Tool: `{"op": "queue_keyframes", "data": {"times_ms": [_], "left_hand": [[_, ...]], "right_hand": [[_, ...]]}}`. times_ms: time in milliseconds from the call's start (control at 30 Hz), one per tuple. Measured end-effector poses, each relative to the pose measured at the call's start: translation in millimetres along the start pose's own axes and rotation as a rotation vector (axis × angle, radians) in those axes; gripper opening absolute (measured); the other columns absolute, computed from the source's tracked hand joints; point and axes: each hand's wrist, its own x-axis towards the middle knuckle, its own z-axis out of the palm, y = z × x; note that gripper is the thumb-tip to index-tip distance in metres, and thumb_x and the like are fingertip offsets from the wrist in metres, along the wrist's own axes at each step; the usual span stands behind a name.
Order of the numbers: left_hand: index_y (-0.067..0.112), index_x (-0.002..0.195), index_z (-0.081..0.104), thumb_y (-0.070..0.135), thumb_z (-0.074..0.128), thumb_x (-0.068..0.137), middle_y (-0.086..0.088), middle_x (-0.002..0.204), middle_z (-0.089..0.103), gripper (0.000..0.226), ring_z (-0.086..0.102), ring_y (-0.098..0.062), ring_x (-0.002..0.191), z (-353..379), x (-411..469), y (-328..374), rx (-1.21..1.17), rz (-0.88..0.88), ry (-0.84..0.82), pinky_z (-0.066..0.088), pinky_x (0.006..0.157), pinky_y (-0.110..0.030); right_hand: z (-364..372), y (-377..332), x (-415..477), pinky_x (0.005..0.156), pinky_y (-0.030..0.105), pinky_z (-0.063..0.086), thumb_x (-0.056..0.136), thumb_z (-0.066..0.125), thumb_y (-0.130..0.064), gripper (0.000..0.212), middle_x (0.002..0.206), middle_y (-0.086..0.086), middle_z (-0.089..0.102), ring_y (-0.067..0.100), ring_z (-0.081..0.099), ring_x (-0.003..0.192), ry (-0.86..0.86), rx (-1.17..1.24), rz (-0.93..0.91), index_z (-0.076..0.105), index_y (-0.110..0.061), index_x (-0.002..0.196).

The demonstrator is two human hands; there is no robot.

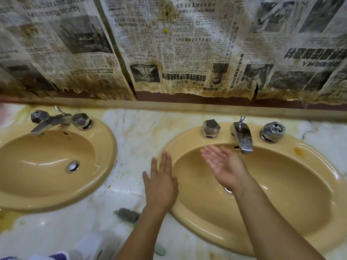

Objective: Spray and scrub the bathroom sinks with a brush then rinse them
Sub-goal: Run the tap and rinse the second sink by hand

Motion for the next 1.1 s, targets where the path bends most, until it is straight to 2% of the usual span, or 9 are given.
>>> {"op": "queue_keyframes", "data": {"times_ms": [100, 167, 333, 400, 500, 667, 800, 967, 1100], "left_hand": [[0.032, 0.164, -0.013, 0.035, 0.041, 0.105, 0.020, 0.166, -0.030, 0.080, -0.021, -0.023, 0.157, -4.7, 36.3, 3.3, 0.043, 0.109, 0.018, 0.005, 0.122, -0.066], [0.034, 0.164, -0.010, 0.042, 0.039, 0.103, 0.019, 0.167, -0.026, 0.079, -0.019, -0.021, 0.158, -10.8, 63.9, 7.8, 0.103, 0.228, 0.030, 0.008, 0.122, -0.067], [0.035, 0.163, -0.011, 0.050, 0.044, 0.100, 0.019, 0.168, -0.025, 0.086, -0.015, -0.019, 0.158, -17.6, 92.0, 7.6, 0.214, 0.427, 0.009, 0.010, 0.125, -0.059], [0.034, 0.165, -0.005, 0.045, 0.047, 0.100, 0.018, 0.170, -0.017, 0.083, -0.011, -0.019, 0.159, -14.9, 82.4, 6.4, 0.178, 0.432, 0.052, 0.015, 0.126, -0.053], [0.030, 0.166, 0.000, 0.027, 0.044, 0.100, 0.015, 0.172, -0.010, 0.079, -0.011, -0.022, 0.159, -1.2, 56.9, 4.7, 0.108, 0.342, 0.116, 0.016, 0.126, -0.050], [0.021, 0.166, 0.009, 0.022, 0.049, 0.089, 0.011, 0.173, 0.002, 0.087, 0.000, -0.031, 0.158, 18.9, -1.9, -8.1, -0.126, 0.116, 0.187, 0.007, 0.130, -0.036], [0.021, 0.166, 0.001, 0.025, 0.047, 0.097, 0.014, 0.172, -0.007, 0.083, -0.012, -0.025, 0.159, 25.2, -47.2, 6.6, -0.303, -0.015, 0.169, 0.007, 0.129, -0.033], [0.022, 0.166, -0.004, 0.037, 0.041, 0.104, 0.016, 0.171, -0.015, 0.077, -0.021, -0.025, 0.157, 23.0, -84.6, 20.2, -0.336, -0.046, 0.099, 0.016, 0.125, -0.031], [0.018, 0.165, -0.007, 0.030, 0.050, 0.096, 0.007, 0.171, -0.019, 0.091, -0.016, -0.032, 0.157, 21.3, -59.8, 17.8, -0.268, -0.067, 0.120, 0.003, 0.130, -0.041]], "right_hand": [[46.8, 23.4, -14.5, 0.105, 0.044, 0.052, 0.107, 0.045, -0.018, 0.038, 0.124, 0.030, 0.066, 0.038, 0.065, 0.117, -0.172, -0.205, 0.020, 0.054, 0.011, 0.131], [61.0, 32.3, -21.5, 0.110, 0.044, 0.048, 0.106, 0.048, -0.015, 0.036, 0.126, 0.027, 0.065, 0.035, 0.065, 0.118, -0.192, -0.250, -0.027, 0.053, 0.008, 0.134], [3.6, 14.3, -14.4, 0.094, 0.038, 0.054, 0.109, 0.041, -0.026, 0.040, 0.125, 0.027, 0.065, 0.035, 0.067, 0.110, 0.021, -0.072, -0.111, 0.058, 0.007, 0.122], [-34.9, -3.4, -10.4, 0.097, 0.040, 0.052, 0.110, 0.037, -0.027, 0.039, 0.130, 0.024, 0.063, 0.034, 0.067, 0.105, 0.109, 0.119, -0.081, 0.058, 0.004, 0.123], [-74.1, -24.9, -5.9, 0.096, 0.040, 0.051, 0.110, 0.034, -0.026, 0.038, 0.137, 0.019, 0.060, 0.032, 0.065, 0.103, 0.204, 0.289, -0.090, 0.060, 0.001, 0.115], [-56.4, -21.9, -6.4, 0.082, 0.038, 0.058, 0.107, 0.045, -0.021, 0.032, 0.124, 0.017, 0.069, 0.029, 0.070, 0.105, 0.128, 0.211, -0.074, 0.064, 0.001, 0.119], [3.4, 11.1, -25.6, 0.082, 0.039, 0.063, 0.105, 0.045, -0.018, 0.035, 0.109, 0.024, 0.074, 0.034, 0.075, 0.098, -0.077, -0.029, 0.022, 0.061, 0.008, 0.122], [51.3, 59.3, -56.1, 0.094, 0.038, 0.058, 0.109, 0.045, -0.025, 0.039, 0.118, 0.028, 0.068, 0.037, 0.068, 0.112, -0.191, -0.658, 0.028, 0.061, 0.009, 0.119], [21.6, 52.1, -47.1, 0.091, 0.038, 0.056, 0.108, 0.046, -0.027, 0.040, 0.115, 0.027, 0.069, 0.036, 0.070, 0.107, -0.028, -0.545, -0.109, 0.062, 0.008, 0.121]]}}
